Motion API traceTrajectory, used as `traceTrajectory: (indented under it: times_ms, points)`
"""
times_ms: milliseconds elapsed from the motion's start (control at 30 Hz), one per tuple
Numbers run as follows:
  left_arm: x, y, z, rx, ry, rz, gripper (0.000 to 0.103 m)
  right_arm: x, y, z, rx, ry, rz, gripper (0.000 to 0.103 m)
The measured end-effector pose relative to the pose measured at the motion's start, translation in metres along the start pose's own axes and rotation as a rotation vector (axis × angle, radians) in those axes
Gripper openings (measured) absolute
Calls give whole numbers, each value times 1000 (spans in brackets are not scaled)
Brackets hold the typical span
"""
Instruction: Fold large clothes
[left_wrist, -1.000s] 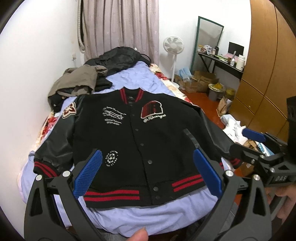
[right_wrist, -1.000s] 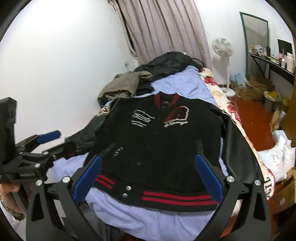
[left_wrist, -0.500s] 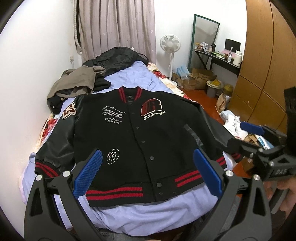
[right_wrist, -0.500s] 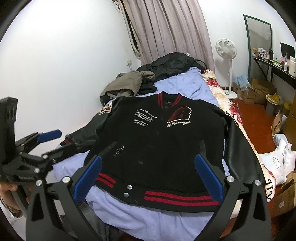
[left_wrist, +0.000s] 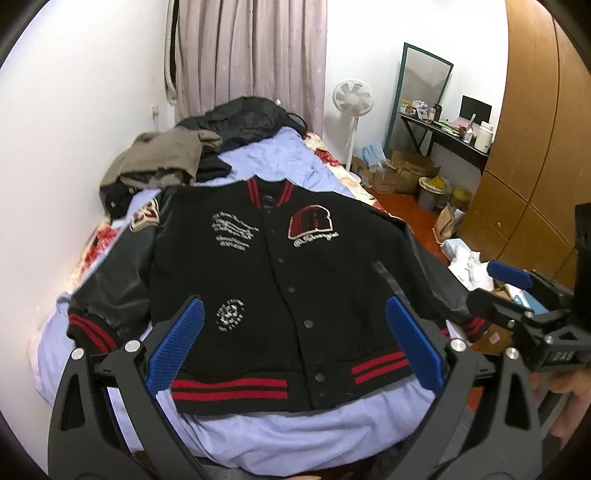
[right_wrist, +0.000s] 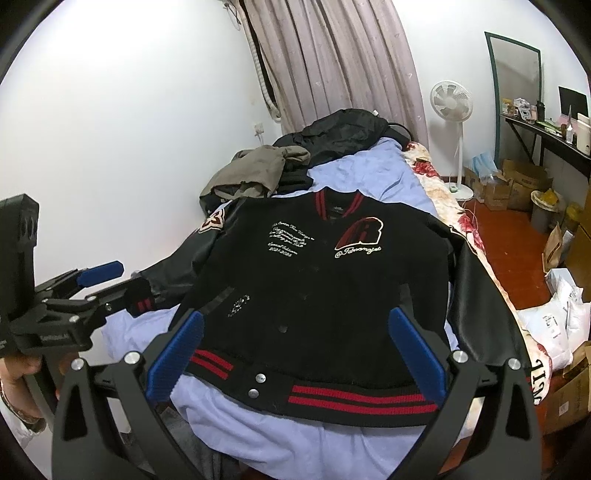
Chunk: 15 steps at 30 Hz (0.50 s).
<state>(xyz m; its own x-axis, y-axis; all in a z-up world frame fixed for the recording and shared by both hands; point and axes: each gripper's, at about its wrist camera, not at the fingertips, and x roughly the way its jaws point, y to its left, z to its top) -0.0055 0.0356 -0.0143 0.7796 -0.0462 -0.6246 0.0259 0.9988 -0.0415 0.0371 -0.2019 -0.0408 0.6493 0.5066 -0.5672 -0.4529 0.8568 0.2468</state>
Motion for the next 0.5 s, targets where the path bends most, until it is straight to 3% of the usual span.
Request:
traceTrajectory:
  times_ms: [100, 400, 500]
  points:
    - [-5, -6, 0, 47, -45, 37, 97, 1, -1, 2, 24, 6, 29, 98]
    - [-5, -10, -2, 55, -41, 29, 97, -2, 6, 2, 1, 3, 33, 98]
    - [-5, -13, -6, 79, -61, 34, 97, -5, 6, -1, 5, -10, 74, 98]
